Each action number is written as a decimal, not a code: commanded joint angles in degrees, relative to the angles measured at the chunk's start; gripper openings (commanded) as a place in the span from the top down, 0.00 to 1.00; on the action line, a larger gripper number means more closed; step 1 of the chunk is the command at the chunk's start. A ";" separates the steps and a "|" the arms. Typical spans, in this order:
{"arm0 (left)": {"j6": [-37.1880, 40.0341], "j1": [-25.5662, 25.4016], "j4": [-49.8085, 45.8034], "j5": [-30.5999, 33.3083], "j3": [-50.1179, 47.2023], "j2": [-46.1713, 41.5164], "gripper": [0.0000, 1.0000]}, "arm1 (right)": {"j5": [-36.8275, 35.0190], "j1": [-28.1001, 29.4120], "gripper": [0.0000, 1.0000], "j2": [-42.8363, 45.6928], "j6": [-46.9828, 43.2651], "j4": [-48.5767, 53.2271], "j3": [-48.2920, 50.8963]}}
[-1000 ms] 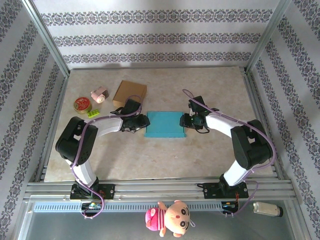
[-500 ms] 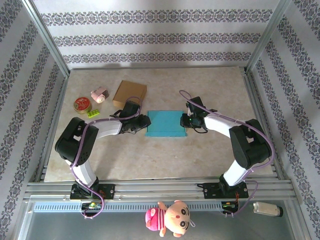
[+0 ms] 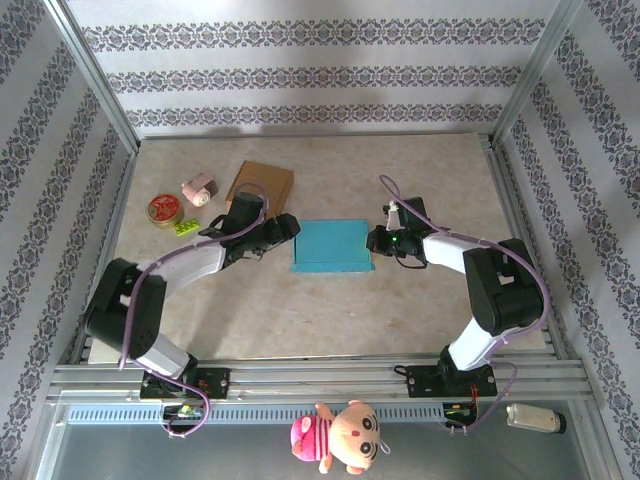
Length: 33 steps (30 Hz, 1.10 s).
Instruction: Fold the paper box
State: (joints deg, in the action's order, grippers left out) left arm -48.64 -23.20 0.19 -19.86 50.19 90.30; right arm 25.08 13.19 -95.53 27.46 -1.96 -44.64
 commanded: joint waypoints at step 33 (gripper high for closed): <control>-6.66 -2.80 19.74 -2.02 -7.07 1.41 0.18 | 4.10 -6.98 0.95 -0.45 8.72 0.54 7.07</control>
State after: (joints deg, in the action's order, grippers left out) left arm -58.78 -25.56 25.17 -25.63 41.82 95.53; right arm 34.11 7.20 -96.07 34.76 -7.68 -40.88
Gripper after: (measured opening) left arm 0.811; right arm 0.060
